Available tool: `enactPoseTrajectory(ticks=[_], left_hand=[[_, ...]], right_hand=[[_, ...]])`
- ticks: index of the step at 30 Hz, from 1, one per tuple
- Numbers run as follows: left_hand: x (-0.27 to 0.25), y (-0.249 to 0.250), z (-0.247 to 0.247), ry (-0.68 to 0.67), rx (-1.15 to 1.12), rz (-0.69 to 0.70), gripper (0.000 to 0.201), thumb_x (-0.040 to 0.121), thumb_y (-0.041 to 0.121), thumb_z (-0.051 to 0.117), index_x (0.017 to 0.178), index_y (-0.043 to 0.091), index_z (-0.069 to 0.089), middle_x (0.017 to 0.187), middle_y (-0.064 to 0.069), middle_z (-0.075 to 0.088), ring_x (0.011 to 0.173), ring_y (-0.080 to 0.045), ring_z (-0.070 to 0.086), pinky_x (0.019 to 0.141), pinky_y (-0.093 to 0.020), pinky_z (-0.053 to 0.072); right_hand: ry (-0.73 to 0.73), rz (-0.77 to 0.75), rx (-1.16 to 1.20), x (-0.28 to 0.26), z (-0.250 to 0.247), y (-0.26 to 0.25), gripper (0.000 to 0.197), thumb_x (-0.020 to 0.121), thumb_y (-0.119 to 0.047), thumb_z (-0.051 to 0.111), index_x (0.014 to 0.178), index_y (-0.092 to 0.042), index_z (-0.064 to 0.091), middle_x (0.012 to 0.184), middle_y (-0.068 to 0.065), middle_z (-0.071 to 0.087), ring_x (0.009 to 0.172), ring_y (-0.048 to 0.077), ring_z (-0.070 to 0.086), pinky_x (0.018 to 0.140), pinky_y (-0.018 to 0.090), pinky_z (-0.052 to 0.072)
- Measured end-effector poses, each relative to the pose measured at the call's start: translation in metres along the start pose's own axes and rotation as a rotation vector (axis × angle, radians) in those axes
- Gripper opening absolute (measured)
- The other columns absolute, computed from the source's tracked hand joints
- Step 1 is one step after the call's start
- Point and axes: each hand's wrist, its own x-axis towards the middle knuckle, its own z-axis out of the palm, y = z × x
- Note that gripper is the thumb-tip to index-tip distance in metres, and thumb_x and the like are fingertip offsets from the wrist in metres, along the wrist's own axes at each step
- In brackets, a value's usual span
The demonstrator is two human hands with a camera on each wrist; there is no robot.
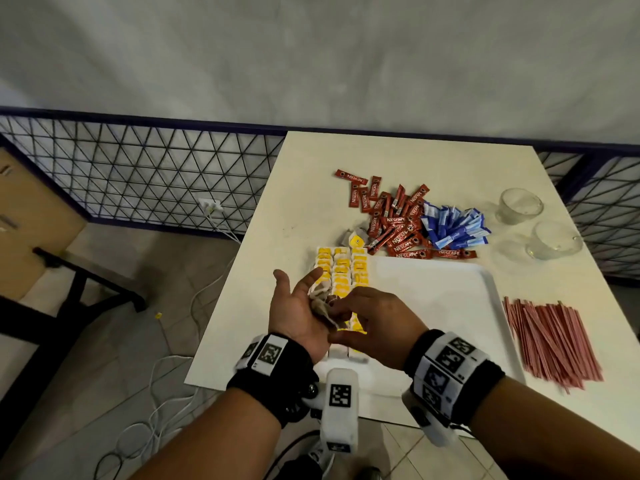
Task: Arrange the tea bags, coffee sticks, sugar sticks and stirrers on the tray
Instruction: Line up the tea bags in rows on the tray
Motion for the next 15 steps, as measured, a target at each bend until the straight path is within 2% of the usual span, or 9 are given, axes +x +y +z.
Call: enactPoseTrajectory(ticks=[3, 6, 8, 10, 12, 14, 15], left_hand=[[0.002, -0.001, 0.004, 0.038, -0.015, 0.014, 0.056, 0.090, 0.061, 0.043, 0.115, 0.013, 0.059, 0.093, -0.013, 0.051, 0.072, -0.024, 0.049, 0.067, -0.035, 0.046], [0.005, -0.005, 0.004, 0.120, 0.095, 0.033, 0.029, 0.090, 0.036, 0.060, 0.101, 0.009, 0.059, 0.079, -0.011, 0.049, 0.059, -0.021, 0.054, 0.056, -0.030, 0.051], [0.006, -0.006, 0.002, 0.183, 0.197, 0.074, 0.017, 0.093, 0.027, 0.059, 0.096, 0.010, 0.059, 0.080, -0.010, 0.048, 0.056, -0.023, 0.055, 0.053, -0.029, 0.053], [0.006, 0.001, -0.004, 0.220, 0.345, 0.186, 0.019, 0.096, 0.030, 0.054, 0.091, 0.013, 0.061, 0.076, -0.006, 0.046, 0.059, -0.020, 0.045, 0.054, -0.029, 0.047], [0.003, 0.012, -0.012, 0.144, 0.636, 0.355, 0.022, 0.096, 0.032, 0.054, 0.086, 0.016, 0.065, 0.059, 0.003, 0.045, 0.054, -0.016, 0.037, 0.054, -0.027, 0.038], [-0.005, 0.023, -0.013, -0.093, 0.967, 0.465, 0.005, 0.088, 0.020, 0.067, 0.083, 0.021, 0.069, 0.050, 0.011, 0.048, 0.052, -0.013, 0.041, 0.054, -0.023, 0.038], [-0.008, 0.025, -0.013, -0.214, 1.140, 0.490, 0.010, 0.081, 0.017, 0.074, 0.082, 0.026, 0.070, 0.051, 0.011, 0.050, 0.052, -0.009, 0.044, 0.055, -0.020, 0.040]], right_hand=[[0.056, -0.022, -0.020, -0.001, -0.001, -0.002, 0.014, 0.087, -0.024, 0.062, 0.099, -0.021, 0.070, 0.088, -0.009, 0.059, 0.070, -0.016, 0.041, 0.065, 0.003, 0.028], [0.065, 0.023, 0.020, -0.001, -0.007, -0.006, 0.019, 0.090, -0.024, 0.054, 0.101, -0.017, 0.068, 0.093, -0.010, 0.059, 0.069, -0.012, 0.045, 0.065, 0.002, 0.030], [0.048, 0.037, 0.025, 0.002, -0.012, -0.008, 0.020, 0.092, -0.021, 0.052, 0.103, -0.015, 0.067, 0.096, -0.006, 0.061, 0.071, -0.006, 0.046, 0.068, 0.003, 0.031], [0.014, 0.044, 0.021, 0.006, -0.021, -0.008, 0.018, 0.093, -0.016, 0.054, 0.104, -0.016, 0.068, 0.097, -0.004, 0.063, 0.080, 0.000, 0.049, 0.072, 0.004, 0.033], [-0.049, 0.095, -0.002, 0.010, -0.032, -0.008, 0.017, 0.092, -0.018, 0.057, 0.104, -0.019, 0.069, 0.096, -0.007, 0.064, 0.079, 0.000, 0.051, 0.071, 0.004, 0.033], [-0.083, 0.154, -0.015, 0.013, -0.040, -0.008, 0.011, 0.089, -0.022, 0.062, 0.098, -0.023, 0.069, 0.083, -0.016, 0.060, 0.070, -0.002, 0.051, 0.063, 0.005, 0.032], [-0.078, 0.171, -0.005, 0.014, -0.043, -0.008, 0.008, 0.088, -0.024, 0.064, 0.094, -0.025, 0.069, 0.076, -0.019, 0.057, 0.069, -0.003, 0.052, 0.060, 0.006, 0.032]])
